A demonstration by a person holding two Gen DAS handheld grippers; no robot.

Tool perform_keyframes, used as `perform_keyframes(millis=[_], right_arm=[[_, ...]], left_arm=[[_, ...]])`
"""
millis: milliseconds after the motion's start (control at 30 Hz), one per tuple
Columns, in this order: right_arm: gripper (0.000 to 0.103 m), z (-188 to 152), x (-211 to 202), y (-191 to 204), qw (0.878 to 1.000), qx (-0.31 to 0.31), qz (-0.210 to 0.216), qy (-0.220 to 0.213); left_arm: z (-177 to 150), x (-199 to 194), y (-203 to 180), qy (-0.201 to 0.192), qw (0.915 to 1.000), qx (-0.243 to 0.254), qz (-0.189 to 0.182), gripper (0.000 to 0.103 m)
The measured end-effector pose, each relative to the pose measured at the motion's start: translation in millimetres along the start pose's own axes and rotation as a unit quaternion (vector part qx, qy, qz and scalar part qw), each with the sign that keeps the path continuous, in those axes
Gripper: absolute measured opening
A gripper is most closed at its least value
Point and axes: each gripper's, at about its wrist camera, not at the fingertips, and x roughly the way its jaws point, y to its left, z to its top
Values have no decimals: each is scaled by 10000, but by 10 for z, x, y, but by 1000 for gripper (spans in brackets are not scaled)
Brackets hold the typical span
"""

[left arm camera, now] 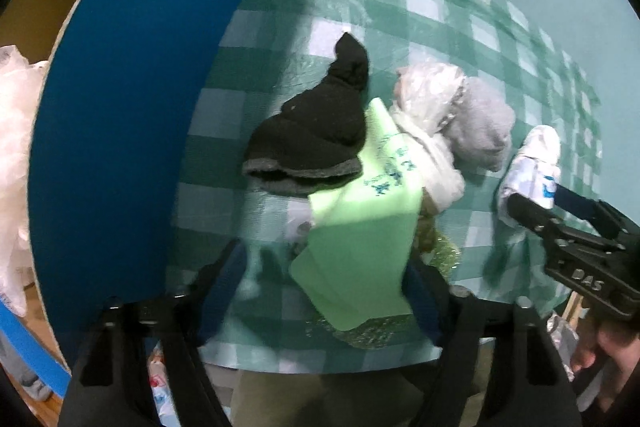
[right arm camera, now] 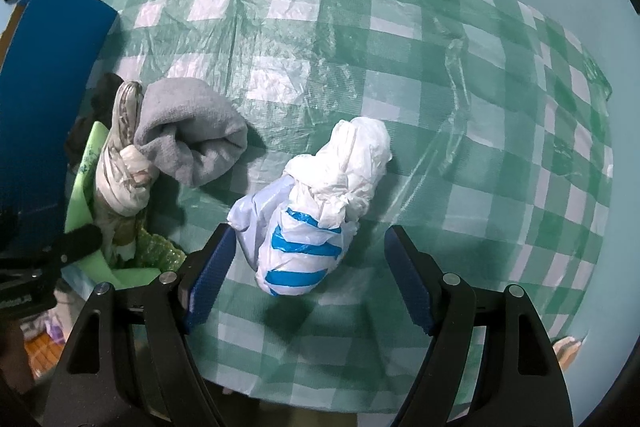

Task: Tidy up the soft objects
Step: 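Grasp the white-and-blue striped cloth with the right tool while the left tool grasps the green cloth, then lift the green cloth with the left tool while the right tool lifts the striped cloth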

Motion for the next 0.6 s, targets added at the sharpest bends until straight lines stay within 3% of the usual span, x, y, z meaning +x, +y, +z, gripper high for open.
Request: perform_keyframes(millis=[33,67,133,333,433,600], right_arm=[[75,-2,16,11,10000,-44,-23,4],[71,-8,26,28,10000,-80,-54,6],[46,-35,54,49,9998,-165,-56,14],[33,-148,70,-27,9999,-125,49,-24],[32,-198,19,-74,9998,-104,105,-104],[31,-261,-116,-173,9995,-117,179,-240]], left_arm=[[-38,-9,23,5,10000,13,-43,49],[-46,-17,11,14,9999,35,-141,43],[-66,-55,-29,-11,9996,100,-276,25],[-37,-212,-66,-154,9986,196,-463,15],[7,-306,-19,-186,9978,172,-621,14],[8,-491,9,-405,9974,274,-538,11]])
